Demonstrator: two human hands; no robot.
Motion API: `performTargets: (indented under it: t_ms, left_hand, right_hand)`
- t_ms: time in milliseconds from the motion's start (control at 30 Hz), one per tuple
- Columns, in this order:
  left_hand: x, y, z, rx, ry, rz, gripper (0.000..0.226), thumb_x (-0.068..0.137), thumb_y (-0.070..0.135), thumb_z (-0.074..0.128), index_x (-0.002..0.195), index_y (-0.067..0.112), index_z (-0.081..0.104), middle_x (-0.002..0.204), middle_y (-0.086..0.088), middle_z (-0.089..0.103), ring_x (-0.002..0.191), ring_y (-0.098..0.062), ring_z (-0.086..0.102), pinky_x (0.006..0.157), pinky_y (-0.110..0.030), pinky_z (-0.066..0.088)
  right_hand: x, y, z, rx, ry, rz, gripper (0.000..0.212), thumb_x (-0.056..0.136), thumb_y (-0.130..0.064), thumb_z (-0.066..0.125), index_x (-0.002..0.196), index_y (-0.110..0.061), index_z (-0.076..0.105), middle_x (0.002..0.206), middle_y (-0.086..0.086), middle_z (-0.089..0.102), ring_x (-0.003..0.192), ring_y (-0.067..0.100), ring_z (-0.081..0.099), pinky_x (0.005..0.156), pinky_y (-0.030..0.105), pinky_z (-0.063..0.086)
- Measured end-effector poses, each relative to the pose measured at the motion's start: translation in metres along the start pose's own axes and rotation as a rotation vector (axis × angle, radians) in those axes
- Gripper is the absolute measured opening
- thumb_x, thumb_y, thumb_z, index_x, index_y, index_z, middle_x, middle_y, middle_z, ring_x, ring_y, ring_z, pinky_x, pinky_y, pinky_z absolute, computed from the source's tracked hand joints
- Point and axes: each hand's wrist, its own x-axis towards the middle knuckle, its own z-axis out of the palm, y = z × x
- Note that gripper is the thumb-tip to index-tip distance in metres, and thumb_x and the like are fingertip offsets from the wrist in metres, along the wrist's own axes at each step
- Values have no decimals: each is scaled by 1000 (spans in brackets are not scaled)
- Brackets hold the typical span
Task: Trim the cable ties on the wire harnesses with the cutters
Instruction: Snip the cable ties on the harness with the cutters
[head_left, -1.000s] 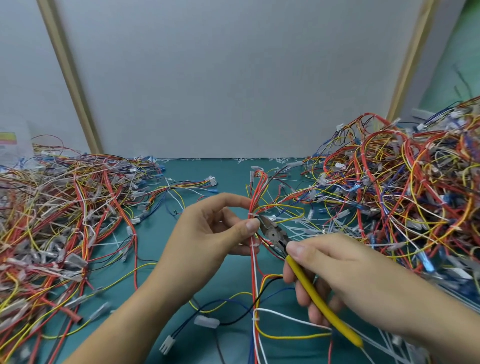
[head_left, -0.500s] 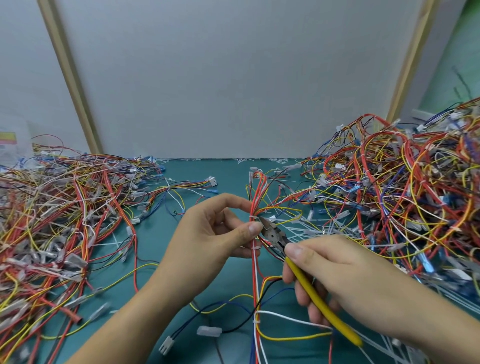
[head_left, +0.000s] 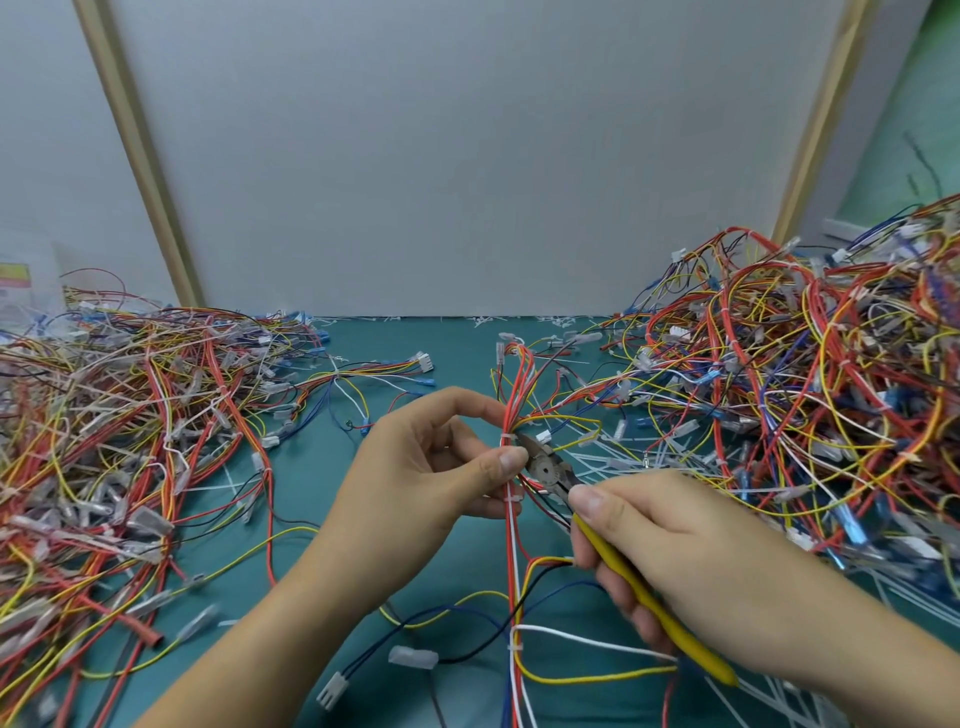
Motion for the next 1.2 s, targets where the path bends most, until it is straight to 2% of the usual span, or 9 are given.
performTargets:
  t_ms: [300, 433, 567, 667, 800, 933, 1000, 1133, 1200]
  left_hand:
    - [2, 0, -4, -25, 84, -17, 13, 84, 5, 71, 97, 8, 68, 61, 1, 59, 65, -20, 68, 66, -38, 62]
    - [4, 0, -5, 9, 167, -7, 10, 86, -1, 69, 93, 5, 66, 68, 4, 59, 64, -19, 65, 62, -39, 62]
    - [3, 2, -4, 30, 239, 25, 10, 86, -6, 67, 92, 0, 62, 61, 6, 54, 60, -14, 62, 56, -33, 60]
    - [4, 4, -7, 13, 352, 44, 8, 88, -5, 65, 93, 0, 60, 60, 6, 53, 59, -13, 63, 58, -30, 60]
    - [4, 6, -9, 35, 418, 88, 10, 89, -6, 64, 91, 2, 58, 59, 10, 52, 56, -9, 60, 56, -28, 59]
    - [0, 7, -6, 180, 336, 153, 16, 84, -1, 72, 87, 10, 61, 63, 7, 57, 61, -14, 60, 62, -40, 60]
    - [-4, 6, -1, 290, 236, 212, 19, 80, 12, 76, 82, 24, 62, 67, 4, 59, 66, -19, 61, 61, -43, 58]
    - [-8, 2, 8, 514, 34, 347, 16, 81, 18, 71, 80, 25, 57, 78, 7, 57, 75, -14, 61, 60, -21, 51]
    - [-9, 0, 9, 570, -68, 371, 19, 83, 17, 72, 79, 26, 56, 81, 6, 54, 79, -16, 61, 63, -20, 51]
  right_hand:
    - [4, -3, 0, 281, 69, 4, 44, 95, -46, 49, 74, -12, 67, 60, 4, 59, 51, 22, 54, 48, 34, 47]
    - [5, -5, -5, 397, 176, -78, 48, 77, -57, 55, 75, -12, 70, 64, 6, 62, 54, 22, 57, 50, 33, 52]
    - [6, -3, -6, 273, 170, -102, 51, 68, -63, 58, 76, -13, 67, 62, 4, 63, 52, 20, 58, 52, 33, 52]
    - [5, 1, -7, 66, 95, -67, 47, 78, -59, 64, 78, -12, 62, 65, 5, 65, 54, 18, 63, 54, 30, 54]
    - [2, -3, -11, 148, 55, -135, 39, 85, -46, 74, 71, -12, 60, 65, 7, 65, 54, 20, 62, 53, 28, 53]
    - [4, -7, -18, 541, 290, -288, 23, 68, -29, 85, 76, -14, 71, 75, 14, 68, 63, 27, 64, 60, 34, 58]
    - [6, -6, -22, 672, 408, -328, 19, 63, -32, 77, 77, -20, 73, 87, 15, 74, 68, 29, 66, 64, 38, 59]
    - [7, -7, -22, 724, 415, -370, 17, 69, -25, 73, 84, -18, 73, 107, 9, 76, 72, 26, 67, 67, 37, 60]
    - [9, -4, -18, 684, 411, -320, 18, 69, -22, 73, 86, -16, 74, 104, 5, 77, 71, 26, 68, 66, 37, 61]
